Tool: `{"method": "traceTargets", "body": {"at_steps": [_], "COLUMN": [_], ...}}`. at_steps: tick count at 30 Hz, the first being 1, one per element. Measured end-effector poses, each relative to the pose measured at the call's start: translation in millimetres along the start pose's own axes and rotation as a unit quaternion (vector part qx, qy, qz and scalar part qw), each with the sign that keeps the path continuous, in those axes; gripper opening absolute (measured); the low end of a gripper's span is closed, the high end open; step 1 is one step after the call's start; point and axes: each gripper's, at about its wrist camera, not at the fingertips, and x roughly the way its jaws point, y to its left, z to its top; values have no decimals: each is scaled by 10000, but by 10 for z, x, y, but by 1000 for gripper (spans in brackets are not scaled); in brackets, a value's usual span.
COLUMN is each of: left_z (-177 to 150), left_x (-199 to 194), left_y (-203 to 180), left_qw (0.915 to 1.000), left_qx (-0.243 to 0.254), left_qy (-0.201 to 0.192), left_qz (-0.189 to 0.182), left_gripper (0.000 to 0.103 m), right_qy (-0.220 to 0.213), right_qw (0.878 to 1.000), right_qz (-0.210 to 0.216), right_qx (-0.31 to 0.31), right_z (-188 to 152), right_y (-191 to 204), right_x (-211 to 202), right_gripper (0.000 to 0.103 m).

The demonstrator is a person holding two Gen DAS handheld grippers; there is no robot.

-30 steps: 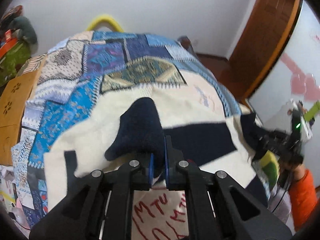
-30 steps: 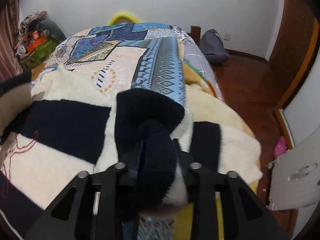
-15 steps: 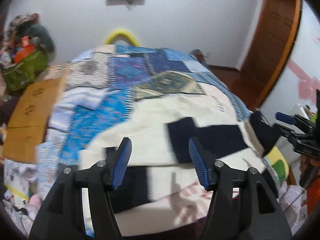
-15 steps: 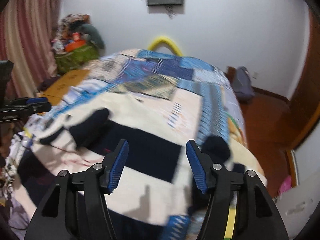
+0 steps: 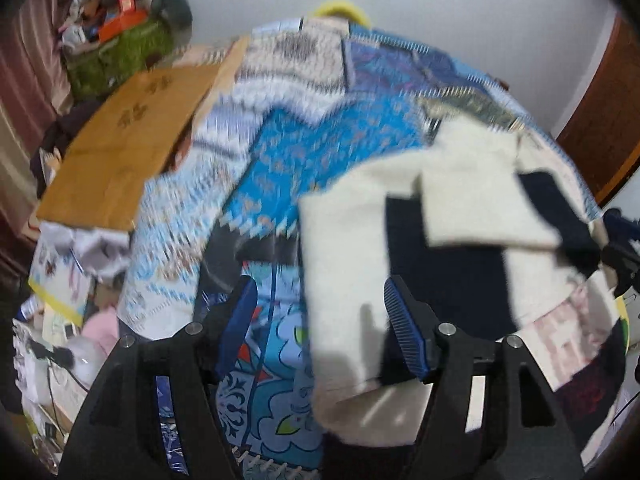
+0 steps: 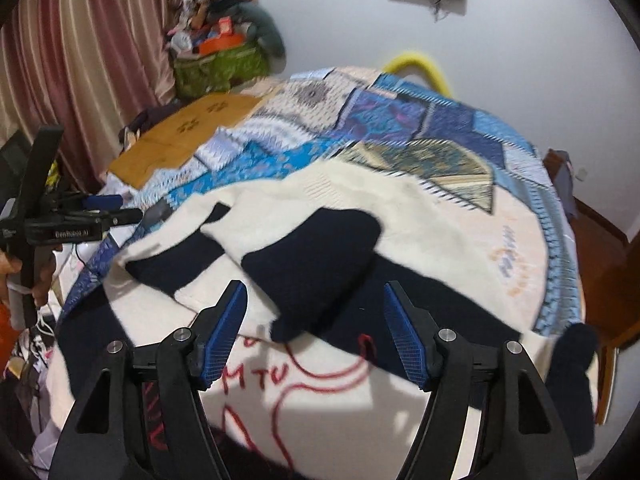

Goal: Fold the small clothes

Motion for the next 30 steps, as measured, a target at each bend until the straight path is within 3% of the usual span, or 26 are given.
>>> {"method": "traceTargets", "body": {"at_steps": [6,9,12,14,19,30], "left_z": [-186,-201,-220,-229,-232,-250], "left_x": [356,392,412,414,430,415], "left_y": [-63,-95,-100,-92,-66,-92], "left_qw": [9989,9988,9988,9989,9991,9988], "left_qx": [208,291,303,298,222,267], "left_qy": [418,376,370,353,344,317], "left_qz": [50,98,113,113,109,248], "left_gripper": [66,66,66,66,68,70], "right_qy": [470,557,499,408,92,-123], "right_qw": [9982,9970,9967,9970,9986,9909], "right_qz": [-259,-367,-482,-557,-496,-501], "right_qx": [-259,-384,-431,-340,174,1241], "right_z": [21,21,83,151,179,-166], "right_y": [114,143,131,90,-142,-611], "right_x": [475,599,659,658,484,73], "right_gripper": [64,53,34,15,13,13]}}
